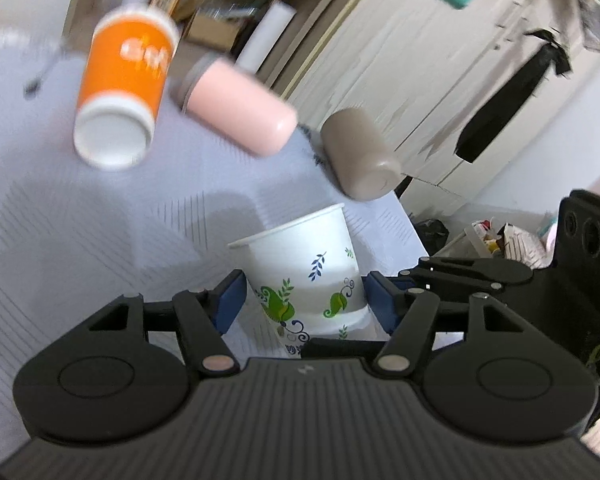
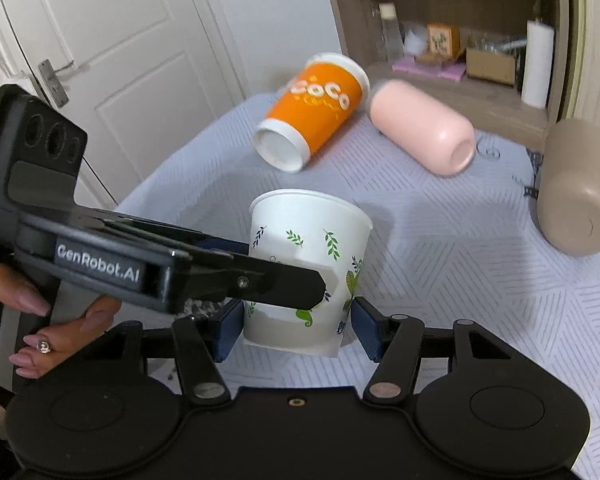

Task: Flip cup upright
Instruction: 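Open the left gripper and release the upright white cup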

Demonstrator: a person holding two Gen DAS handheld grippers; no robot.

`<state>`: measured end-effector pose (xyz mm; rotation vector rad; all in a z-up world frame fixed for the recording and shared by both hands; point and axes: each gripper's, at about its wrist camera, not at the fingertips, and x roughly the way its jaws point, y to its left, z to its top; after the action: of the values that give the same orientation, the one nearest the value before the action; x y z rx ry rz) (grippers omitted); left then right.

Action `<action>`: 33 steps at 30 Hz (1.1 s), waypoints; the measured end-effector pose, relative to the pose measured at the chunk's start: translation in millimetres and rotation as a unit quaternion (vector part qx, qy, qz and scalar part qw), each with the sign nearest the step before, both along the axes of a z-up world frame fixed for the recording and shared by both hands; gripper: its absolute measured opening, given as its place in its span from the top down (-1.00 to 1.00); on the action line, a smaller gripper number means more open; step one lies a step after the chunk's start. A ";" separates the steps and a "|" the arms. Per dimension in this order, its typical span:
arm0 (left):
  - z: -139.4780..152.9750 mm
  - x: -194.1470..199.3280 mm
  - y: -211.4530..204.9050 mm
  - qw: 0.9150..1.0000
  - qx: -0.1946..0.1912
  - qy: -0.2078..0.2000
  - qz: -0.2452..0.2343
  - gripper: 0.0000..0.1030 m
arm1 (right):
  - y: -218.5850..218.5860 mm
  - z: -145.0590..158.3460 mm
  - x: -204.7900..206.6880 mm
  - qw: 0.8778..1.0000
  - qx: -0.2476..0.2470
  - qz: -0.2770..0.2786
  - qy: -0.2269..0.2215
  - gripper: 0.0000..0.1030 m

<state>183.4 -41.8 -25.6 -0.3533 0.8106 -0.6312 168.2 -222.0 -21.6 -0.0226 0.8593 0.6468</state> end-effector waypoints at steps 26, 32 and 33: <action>9.0 2.6 -11.9 0.973 0.104 -0.203 -0.017 -0.24 | 46.6 -29.6 8.2 0.974 -0.062 -0.049 -0.211 -0.25; -1.2 15.3 -16.3 0.977 0.104 -0.187 -0.022 -0.24 | 44.2 -36.3 21.6 0.974 -0.074 -0.048 -0.208 -0.25; -2.8 16.3 -16.7 0.978 0.101 -0.184 -0.021 -0.24 | 43.4 -37.8 23.0 0.975 -0.072 -0.048 -0.203 -0.25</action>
<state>199.7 -58.5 -28.4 -0.0296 0.5220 -0.6245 191.2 -178.6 -59.5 -0.2361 0.5070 0.4648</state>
